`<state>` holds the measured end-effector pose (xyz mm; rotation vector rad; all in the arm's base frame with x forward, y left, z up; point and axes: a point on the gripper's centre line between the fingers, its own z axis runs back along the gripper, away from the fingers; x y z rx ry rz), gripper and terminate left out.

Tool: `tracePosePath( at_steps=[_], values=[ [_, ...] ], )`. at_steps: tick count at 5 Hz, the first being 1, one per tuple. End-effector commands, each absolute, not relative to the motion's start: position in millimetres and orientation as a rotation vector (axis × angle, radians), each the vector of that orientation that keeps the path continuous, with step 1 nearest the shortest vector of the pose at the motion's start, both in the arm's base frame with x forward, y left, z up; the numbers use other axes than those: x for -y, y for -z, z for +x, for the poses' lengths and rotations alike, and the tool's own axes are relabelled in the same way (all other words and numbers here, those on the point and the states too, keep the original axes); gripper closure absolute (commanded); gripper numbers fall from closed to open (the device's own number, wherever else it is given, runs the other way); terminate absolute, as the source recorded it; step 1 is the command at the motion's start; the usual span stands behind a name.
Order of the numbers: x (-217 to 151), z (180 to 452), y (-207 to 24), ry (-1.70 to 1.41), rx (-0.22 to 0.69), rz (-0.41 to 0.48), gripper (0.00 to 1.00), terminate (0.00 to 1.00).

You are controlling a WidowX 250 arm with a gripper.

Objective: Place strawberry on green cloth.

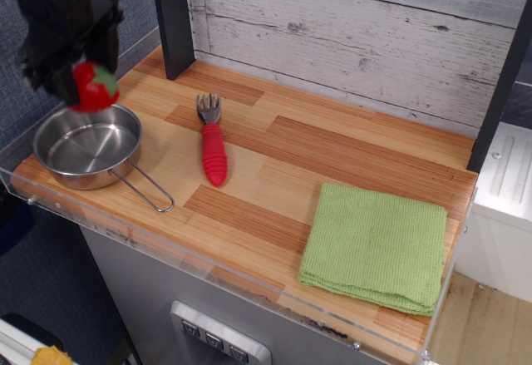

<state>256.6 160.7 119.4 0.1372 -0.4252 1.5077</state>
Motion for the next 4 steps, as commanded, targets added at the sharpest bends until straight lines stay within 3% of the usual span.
tracePosePath(
  at_steps=[1, 2, 4],
  values=[
    [-98.3, 267.6, -175.2, -1.350, 0.563, 0.068, 1.00, 0.00],
    [-57.2, 279.3, -180.1, -1.229, 0.575, 0.040, 1.00, 0.00],
    [17.5, 283.9, -158.0, -1.014, 0.545, 0.006, 1.00, 0.00]
  ],
)
